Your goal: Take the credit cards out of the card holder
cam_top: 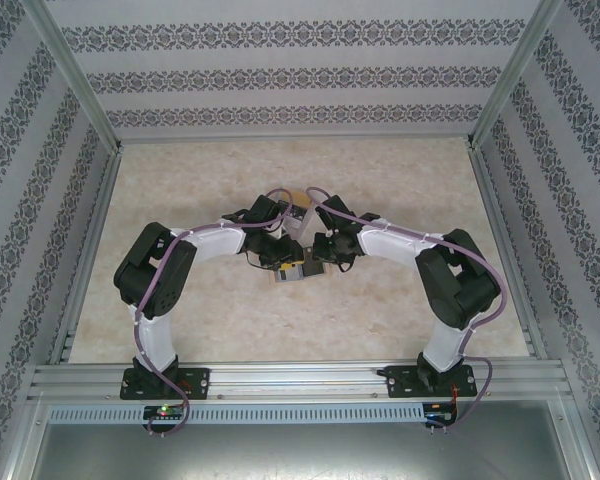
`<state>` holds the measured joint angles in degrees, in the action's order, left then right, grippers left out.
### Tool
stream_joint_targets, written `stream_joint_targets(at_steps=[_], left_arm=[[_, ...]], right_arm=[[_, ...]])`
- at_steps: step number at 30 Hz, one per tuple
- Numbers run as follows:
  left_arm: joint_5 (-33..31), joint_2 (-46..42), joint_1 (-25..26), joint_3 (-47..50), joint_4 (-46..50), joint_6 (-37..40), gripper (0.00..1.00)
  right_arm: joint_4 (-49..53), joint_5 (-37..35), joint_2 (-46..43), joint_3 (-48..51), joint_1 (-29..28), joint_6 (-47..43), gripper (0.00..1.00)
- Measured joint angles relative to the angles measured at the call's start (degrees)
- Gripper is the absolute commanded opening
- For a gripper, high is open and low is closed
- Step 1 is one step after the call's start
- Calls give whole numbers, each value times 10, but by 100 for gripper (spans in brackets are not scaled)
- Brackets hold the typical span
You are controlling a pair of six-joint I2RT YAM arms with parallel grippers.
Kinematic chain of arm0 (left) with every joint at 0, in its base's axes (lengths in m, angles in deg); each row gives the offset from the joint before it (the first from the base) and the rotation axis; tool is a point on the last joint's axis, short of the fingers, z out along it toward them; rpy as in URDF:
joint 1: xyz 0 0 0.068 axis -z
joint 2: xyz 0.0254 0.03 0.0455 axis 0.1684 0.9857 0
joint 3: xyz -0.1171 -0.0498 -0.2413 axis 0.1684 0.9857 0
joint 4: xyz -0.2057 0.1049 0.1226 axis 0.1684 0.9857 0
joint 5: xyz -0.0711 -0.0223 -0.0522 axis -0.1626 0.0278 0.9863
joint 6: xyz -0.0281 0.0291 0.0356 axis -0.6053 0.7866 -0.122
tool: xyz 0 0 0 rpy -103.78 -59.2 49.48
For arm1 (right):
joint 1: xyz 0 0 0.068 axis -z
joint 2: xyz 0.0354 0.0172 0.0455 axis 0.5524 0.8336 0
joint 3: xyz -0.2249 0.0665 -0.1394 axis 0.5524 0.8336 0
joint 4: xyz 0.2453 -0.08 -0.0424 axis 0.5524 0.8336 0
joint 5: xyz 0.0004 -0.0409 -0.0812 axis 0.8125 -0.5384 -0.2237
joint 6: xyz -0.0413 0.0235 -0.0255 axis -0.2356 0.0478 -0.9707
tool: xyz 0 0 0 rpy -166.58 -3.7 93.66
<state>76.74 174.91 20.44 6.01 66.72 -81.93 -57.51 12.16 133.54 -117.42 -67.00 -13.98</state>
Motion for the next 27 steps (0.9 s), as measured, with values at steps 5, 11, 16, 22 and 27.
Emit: stream_joint_targets(at_steps=[5,11,16,22,27], left_arm=[[0,0,-2,0,2,0,33],[0,0,-2,0,2,1,33],[0,0,-2,0,2,1,33],[0,2,-3,0,2,1,34],[7,3,-8,0,2,1,35]], right_arm=[[0,0,0,0,3,0,24],[0,12,7,0,3,-2,23],[0,18,18,0,3,-4,23],[-1,27,26,-1,3,-4,23],[-2,34,32,-8,3,-5,21]])
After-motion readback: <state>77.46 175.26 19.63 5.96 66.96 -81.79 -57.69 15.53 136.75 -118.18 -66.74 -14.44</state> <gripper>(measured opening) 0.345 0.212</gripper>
